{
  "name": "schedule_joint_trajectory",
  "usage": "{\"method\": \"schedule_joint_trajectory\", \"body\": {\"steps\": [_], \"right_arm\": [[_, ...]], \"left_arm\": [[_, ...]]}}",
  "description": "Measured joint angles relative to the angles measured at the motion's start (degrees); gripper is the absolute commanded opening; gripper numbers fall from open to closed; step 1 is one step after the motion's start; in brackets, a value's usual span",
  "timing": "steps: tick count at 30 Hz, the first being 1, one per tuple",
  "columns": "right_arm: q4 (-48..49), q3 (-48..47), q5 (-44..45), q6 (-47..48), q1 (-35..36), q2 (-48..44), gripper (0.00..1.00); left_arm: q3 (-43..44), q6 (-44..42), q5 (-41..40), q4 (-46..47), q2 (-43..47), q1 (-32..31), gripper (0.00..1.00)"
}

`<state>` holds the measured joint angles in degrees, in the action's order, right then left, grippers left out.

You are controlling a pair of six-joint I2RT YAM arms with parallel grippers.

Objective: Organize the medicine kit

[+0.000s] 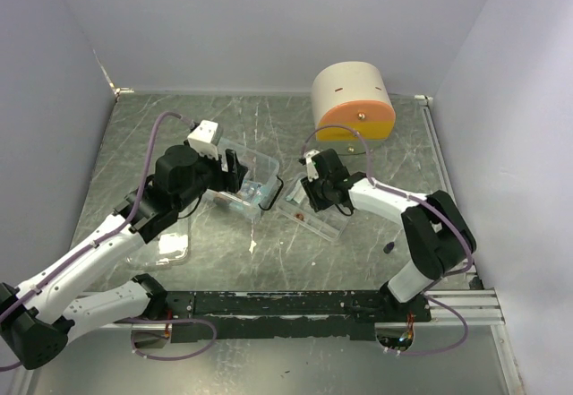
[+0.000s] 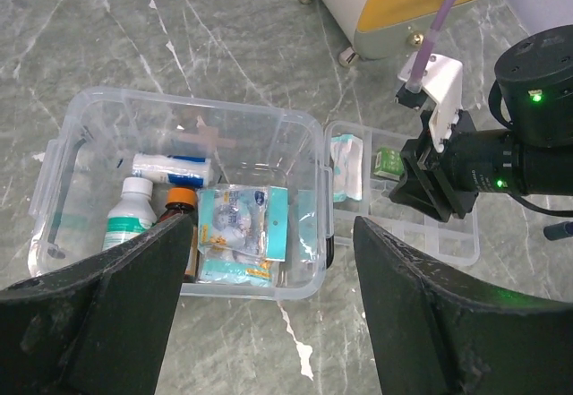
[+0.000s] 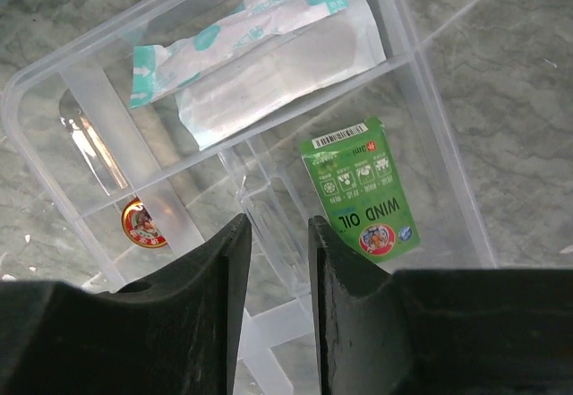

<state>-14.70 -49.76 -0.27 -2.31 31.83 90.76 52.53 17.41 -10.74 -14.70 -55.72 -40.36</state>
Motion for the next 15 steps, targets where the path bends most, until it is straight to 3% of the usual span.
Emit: {"method": "schedule_joint_trajectory", "body": {"steps": [15], "right_arm": [[-1.4,-3.6,-3.8,1.2,-0.3,3.9,0.32]], "left_arm": [[-0.1,0.0,-0.5,0.3,-0.1,0.0,0.83]]}}
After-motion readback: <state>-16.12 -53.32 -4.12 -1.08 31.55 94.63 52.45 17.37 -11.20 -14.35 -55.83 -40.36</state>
